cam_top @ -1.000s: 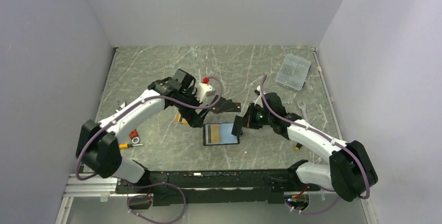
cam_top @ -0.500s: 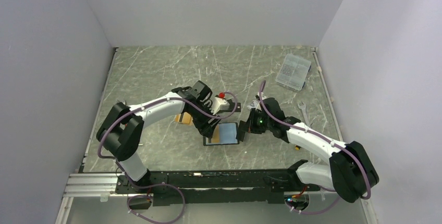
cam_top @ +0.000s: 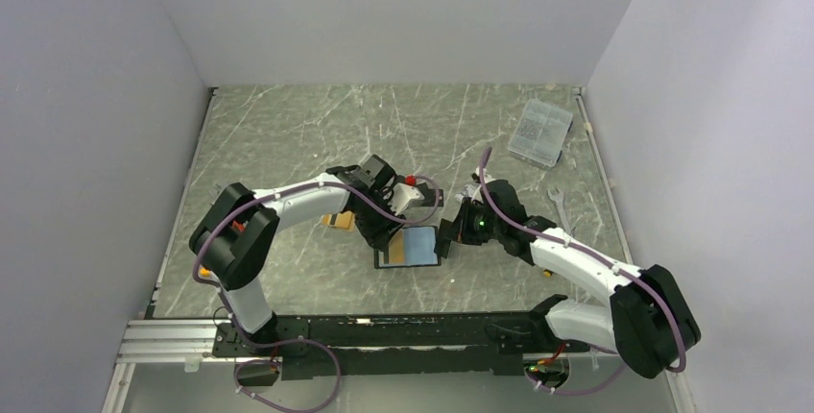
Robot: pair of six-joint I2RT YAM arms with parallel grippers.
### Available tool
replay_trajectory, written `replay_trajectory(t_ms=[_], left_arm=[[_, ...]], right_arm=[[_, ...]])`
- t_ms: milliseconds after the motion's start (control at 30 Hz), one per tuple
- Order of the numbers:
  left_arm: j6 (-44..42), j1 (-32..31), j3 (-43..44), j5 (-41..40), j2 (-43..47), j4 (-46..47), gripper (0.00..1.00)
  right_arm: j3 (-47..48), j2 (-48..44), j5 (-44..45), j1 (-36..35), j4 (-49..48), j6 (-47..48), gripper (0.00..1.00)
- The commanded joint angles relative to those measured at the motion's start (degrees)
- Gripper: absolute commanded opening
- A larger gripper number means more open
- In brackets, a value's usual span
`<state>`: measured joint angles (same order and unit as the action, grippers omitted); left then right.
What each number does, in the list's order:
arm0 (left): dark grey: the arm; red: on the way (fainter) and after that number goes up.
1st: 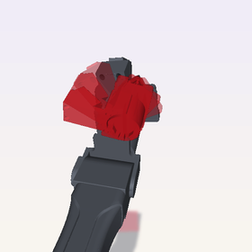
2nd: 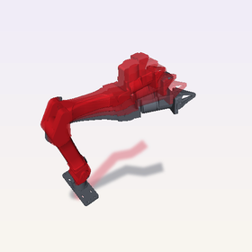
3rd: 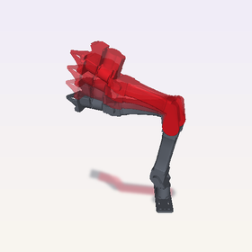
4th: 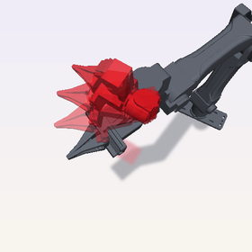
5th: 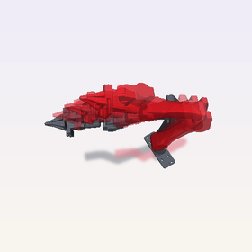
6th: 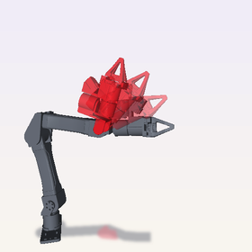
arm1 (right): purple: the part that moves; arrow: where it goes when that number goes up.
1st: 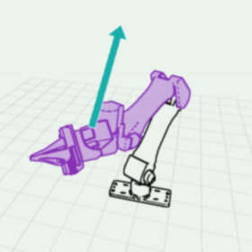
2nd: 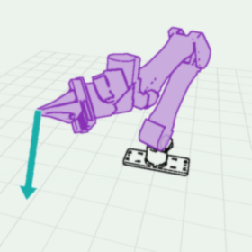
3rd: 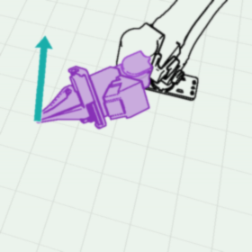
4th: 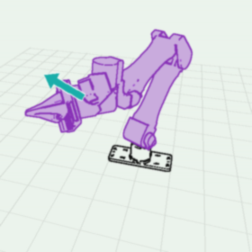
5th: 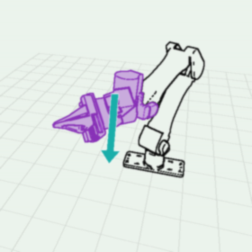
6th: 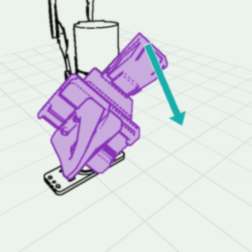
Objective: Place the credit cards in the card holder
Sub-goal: Insert the credit card into the card holder.
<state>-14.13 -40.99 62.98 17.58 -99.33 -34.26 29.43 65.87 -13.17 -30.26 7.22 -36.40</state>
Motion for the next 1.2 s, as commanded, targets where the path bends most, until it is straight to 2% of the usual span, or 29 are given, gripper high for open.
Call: replay_trajectory(t_ms=[0, 733, 1167], left_arm=[[-0.20, -0.95, 0.25, -3.29, -0.67, 1.50, 0.55], [-0.09, -1.37, -1.22, -3.08, 0.43, 2.41, 0.54], [-0.40, -1.17, -1.09, -3.72, 2.51, 2.17, 0.55]], right_arm=[[0.16, -0.40, -0.58, -0.01, -2.70, -0.13, 0.00], [-2.76, 3.27, -2.93, 0.01, -9.00, -2.71, 0.00], [-3.47, 0.10, -6.31, 0.06, -13.63, -6.95, 0.00]])
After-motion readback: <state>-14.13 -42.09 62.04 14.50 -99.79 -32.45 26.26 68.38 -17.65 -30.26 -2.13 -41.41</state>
